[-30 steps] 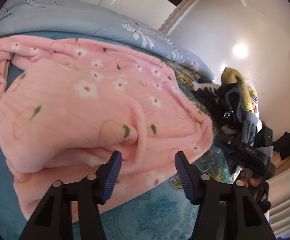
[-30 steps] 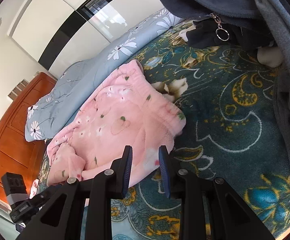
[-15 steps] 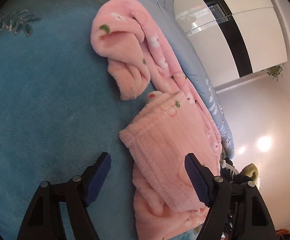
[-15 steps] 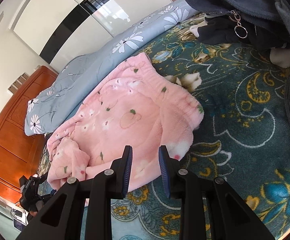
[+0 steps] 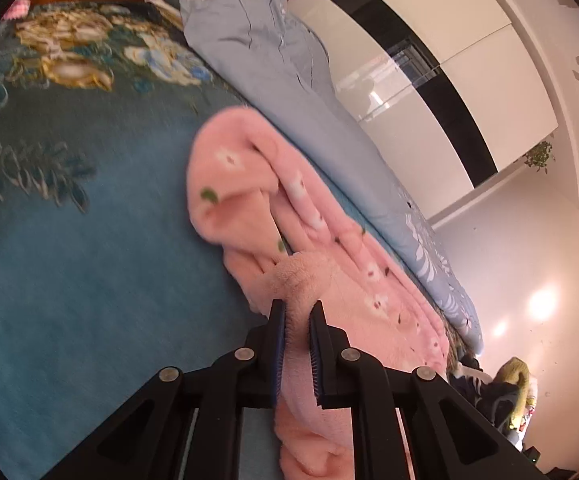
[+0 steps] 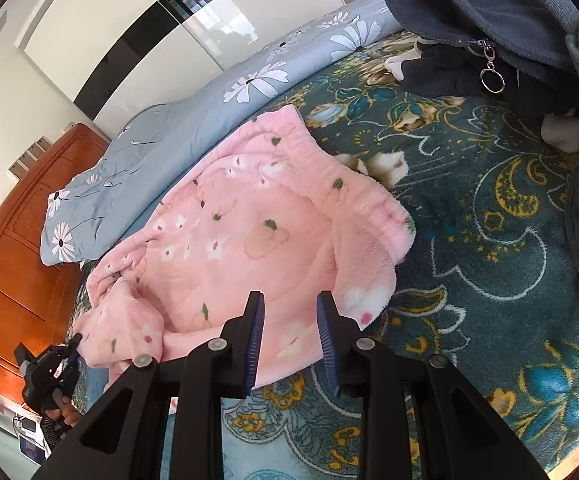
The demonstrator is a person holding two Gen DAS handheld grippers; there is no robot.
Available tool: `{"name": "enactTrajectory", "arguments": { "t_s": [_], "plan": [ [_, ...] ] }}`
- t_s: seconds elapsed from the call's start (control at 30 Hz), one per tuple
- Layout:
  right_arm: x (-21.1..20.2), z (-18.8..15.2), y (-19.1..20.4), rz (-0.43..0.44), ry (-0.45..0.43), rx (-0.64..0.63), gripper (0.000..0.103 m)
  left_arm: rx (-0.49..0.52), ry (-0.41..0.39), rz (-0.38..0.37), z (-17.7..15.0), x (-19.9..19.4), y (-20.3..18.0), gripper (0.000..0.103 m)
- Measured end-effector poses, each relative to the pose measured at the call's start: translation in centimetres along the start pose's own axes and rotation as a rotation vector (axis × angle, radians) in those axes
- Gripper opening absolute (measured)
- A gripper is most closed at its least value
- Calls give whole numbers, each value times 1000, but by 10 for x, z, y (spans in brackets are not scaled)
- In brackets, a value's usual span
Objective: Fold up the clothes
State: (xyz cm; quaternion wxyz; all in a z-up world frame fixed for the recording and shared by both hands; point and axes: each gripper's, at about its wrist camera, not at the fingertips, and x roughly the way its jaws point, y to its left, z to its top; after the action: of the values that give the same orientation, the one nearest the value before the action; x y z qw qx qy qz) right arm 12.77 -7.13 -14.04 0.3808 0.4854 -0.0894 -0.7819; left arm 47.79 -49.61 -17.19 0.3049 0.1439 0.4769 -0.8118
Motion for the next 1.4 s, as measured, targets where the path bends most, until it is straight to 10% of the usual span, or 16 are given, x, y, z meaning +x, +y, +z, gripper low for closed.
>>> {"name": "enactTrajectory", "arguments": {
  "t_s": [0.27,0.57,0.77,0.97,1.07,1.13,1.4],
  "plan": [
    [24,-6,8,7,52,0,28,7,-315,205,73,-122,82,6],
    [43,-11,33,38,90,-30,28,-57,-99,71,59,-80,100,3],
    [40,-14,48,44,96,-80,28,-87,138,-50,25,1,70,41],
    [40,-17,38,25,101,-58,28,-82,268,-76,-12,53,45,45],
    [38,-18,34,18,102,-50,28,-75,239,-71,-16,62,36,37],
    [37,-19,33,13,102,-48,28,-78,220,-84,-15,62,30,8],
    [38,-17,35,3,102,-54,28,-54,-45,-168,41,-10,27,8]
  ]
}}
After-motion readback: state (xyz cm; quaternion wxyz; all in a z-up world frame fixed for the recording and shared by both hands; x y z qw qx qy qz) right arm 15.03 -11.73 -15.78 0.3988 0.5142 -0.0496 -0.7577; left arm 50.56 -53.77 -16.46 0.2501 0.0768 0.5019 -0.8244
